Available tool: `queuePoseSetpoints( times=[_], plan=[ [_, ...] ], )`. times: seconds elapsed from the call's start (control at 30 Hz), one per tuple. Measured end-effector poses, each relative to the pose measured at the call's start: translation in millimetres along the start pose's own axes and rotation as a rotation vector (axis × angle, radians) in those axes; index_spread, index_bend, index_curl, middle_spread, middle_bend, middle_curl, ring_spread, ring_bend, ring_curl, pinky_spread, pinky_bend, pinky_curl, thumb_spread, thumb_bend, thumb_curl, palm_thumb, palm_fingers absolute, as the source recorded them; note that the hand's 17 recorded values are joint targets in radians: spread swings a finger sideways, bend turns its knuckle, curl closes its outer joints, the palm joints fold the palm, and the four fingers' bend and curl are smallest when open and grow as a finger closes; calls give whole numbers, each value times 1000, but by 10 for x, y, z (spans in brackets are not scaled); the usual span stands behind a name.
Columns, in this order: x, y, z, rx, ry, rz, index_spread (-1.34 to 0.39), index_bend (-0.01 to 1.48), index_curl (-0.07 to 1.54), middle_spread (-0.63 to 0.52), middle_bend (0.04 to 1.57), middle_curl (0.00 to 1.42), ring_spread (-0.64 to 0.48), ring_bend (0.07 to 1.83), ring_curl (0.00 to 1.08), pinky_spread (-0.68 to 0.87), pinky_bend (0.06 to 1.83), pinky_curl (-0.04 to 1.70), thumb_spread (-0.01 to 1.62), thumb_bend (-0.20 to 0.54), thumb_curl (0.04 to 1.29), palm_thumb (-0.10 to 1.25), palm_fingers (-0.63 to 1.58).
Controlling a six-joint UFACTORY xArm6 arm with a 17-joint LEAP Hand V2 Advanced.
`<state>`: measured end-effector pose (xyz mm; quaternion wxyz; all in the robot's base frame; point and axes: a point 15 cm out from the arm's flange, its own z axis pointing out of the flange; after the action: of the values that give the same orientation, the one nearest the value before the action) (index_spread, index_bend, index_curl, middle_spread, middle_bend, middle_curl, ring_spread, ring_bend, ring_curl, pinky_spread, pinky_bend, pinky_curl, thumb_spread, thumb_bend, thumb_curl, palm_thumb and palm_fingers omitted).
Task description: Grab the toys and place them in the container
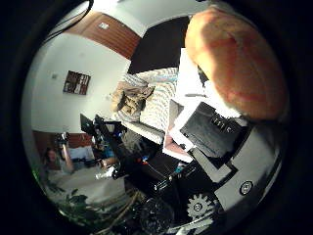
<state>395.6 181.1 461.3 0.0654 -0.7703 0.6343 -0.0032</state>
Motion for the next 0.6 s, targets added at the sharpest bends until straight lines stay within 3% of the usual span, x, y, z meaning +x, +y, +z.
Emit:
queuePoseSetpoints(
  times=[0.1, 0.17, 0.23, 0.3, 0.4, 0.43, 0.5, 0.6],
  plan=[
    [6, 35, 64, 8, -3, 2, -306, 1018, 1046, -185, 1268, 958, -256, 1312, 878, -171, 1095, 1338, 699, -30, 888, 975, 1048],
    [-20, 67, 79, 14, -15, 3, -312, 918, 1026, -187, 1204, 937, -250, 1305, 845, -193, 1068, 1265, 769, -38, 852, 907, 1043],
    [-51, 90, 85, 16, -34, 3, -338, 710, 977, -191, 1113, 886, -259, 1250, 772, -265, 1020, 1126, 822, -45, 792, 834, 1006],
    [-65, 113, 104, 10, -44, -2, -370, 522, 935, -202, 1021, 843, -286, 1204, 720, -358, 962, 1024, 869, -40, 741, 790, 825],
    [-39, 138, 129, -2, -43, 1, -414, 360, 876, -209, 926, 796, -310, 1152, 657, -413, 839, 931, 988, -25, 661, 762, 627],
    [-36, 144, 131, -4, -42, 0, -427, 358, 854, -211, 912, 781, -282, 1074, 639, -326, 726, 930, 1033, -24, 631, 750, 417],
    [-34, 150, 133, -7, -42, -5, -442, 360, 800, -190, 812, 730, -228, 968, 582, -158, 657, 905, 1092, -28, 581, 717, 296],
    [-24, 148, 134, -7, -41, -22, -445, 339, 694, -116, 600, 611, -50, 778, 482, 185, 639, 850, 1139, -24, 519, 675, 152]
  ],
)
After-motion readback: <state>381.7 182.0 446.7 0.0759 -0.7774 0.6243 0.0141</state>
